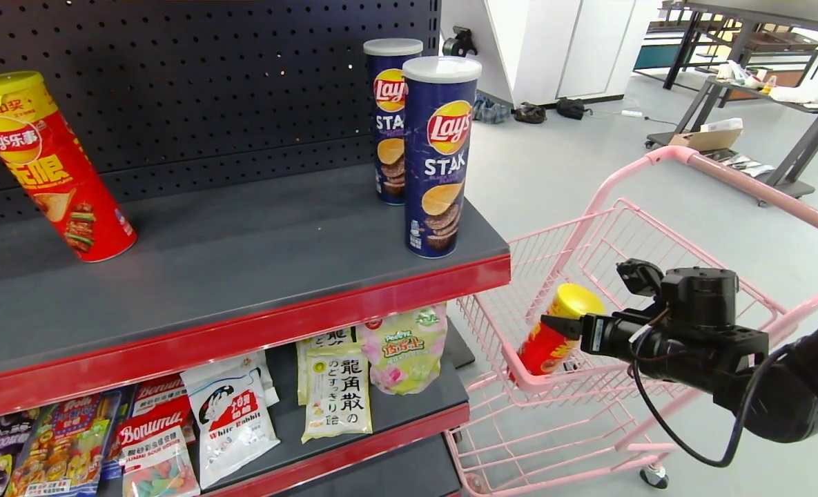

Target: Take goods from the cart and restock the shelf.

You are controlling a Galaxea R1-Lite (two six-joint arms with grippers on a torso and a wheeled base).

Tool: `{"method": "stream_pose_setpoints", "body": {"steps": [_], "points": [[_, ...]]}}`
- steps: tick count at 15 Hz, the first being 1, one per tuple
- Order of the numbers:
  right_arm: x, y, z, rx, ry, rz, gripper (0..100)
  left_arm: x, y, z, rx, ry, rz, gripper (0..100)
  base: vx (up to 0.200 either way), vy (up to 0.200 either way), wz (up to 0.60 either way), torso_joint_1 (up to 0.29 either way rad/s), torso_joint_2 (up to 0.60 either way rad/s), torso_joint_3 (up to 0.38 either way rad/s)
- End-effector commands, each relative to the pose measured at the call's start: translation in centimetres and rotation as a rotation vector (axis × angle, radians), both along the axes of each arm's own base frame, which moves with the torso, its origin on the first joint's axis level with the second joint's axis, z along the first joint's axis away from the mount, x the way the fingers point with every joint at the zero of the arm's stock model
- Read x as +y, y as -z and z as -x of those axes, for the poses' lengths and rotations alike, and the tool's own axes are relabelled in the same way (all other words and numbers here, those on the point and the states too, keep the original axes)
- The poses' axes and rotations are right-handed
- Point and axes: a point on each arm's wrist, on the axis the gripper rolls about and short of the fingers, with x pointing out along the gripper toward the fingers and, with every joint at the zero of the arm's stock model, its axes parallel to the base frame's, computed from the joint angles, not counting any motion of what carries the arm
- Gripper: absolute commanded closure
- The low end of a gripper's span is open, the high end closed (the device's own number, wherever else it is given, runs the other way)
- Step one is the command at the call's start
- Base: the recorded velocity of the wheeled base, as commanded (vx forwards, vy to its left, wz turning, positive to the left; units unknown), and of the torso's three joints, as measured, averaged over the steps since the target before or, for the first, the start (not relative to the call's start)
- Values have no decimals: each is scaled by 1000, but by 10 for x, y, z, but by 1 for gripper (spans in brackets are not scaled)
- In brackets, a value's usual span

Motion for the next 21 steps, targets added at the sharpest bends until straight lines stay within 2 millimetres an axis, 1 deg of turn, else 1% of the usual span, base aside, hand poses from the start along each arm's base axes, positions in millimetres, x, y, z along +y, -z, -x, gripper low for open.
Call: {"method": "stream_pose_setpoints", "body": {"steps": [1, 4, 7, 8, 11, 13, 14, 15, 16, 17, 18, 19, 20, 21], "points": [[4, 10, -3, 21, -13, 5, 0, 0, 0, 0, 1, 0, 1, 0, 0, 0, 0, 0, 0, 0], [6, 17, -10, 10, -13, 3, 0, 0, 0, 0, 1, 0, 1, 0, 0, 0, 0, 0, 0, 0], [7, 20, -17, -16, -10, 0, 0, 0, 0, 0, 1, 0, -1, 0, 0, 0, 0, 0, 0, 0], [7, 19, -20, -27, -9, -6, 100, 0, 0, 0, 1, 0, -1, 0, 0, 0, 0, 0, 0, 0], [8, 26, -20, -5, -12, 1, 100, 0, 0, 0, 1, 0, -1, 0, 0, 0, 0, 0, 0, 0], [8, 27, -21, -7, -12, 5, 100, 0, 0, 0, 1, 0, -1, 0, 0, 0, 0, 0, 0, 0], [8, 24, -21, -19, -10, 8, 100, 0, 0, 0, 1, 0, -1, 0, 0, 0, 0, 0, 0, 0], [8, 13, -22, -57, -9, 2, 100, 0, 0, 0, 1, 0, -1, 0, 0, 0, 0, 0, 0, 0], [8, -8, -25, -120, -11, -5, 100, 0, 0, 0, 1, 0, -1, 0, 0, 0, 0, 0, 0, 0], [7, -21, -28, -166, -11, 4, 100, 0, 0, 0, 1, 0, -1, 0, 0, 0, 0, 0, 0, 0], [3, -42, -31, -219, -13, 32, 100, 0, 0, 0, 1, 0, -1, 0, 0, 0, 0, 0, 0, 0], [-7, -79, -29, -274, -6, 70, 100, 0, 0, 0, 1, 0, 1, 0, 0, 0, 0, 0, 0, 0], [-10, -96, -26, -297, -4, 77, 100, 0, 0, 0, 1, 0, 1, 0, 0, 0, 0, 0, 0, 0], [-17, -137, -14, -351, 20, 80, 100, 0, 0, 0, 1, 0, 1, 0, 0, 0, 0, 0, 0, 0]]}}
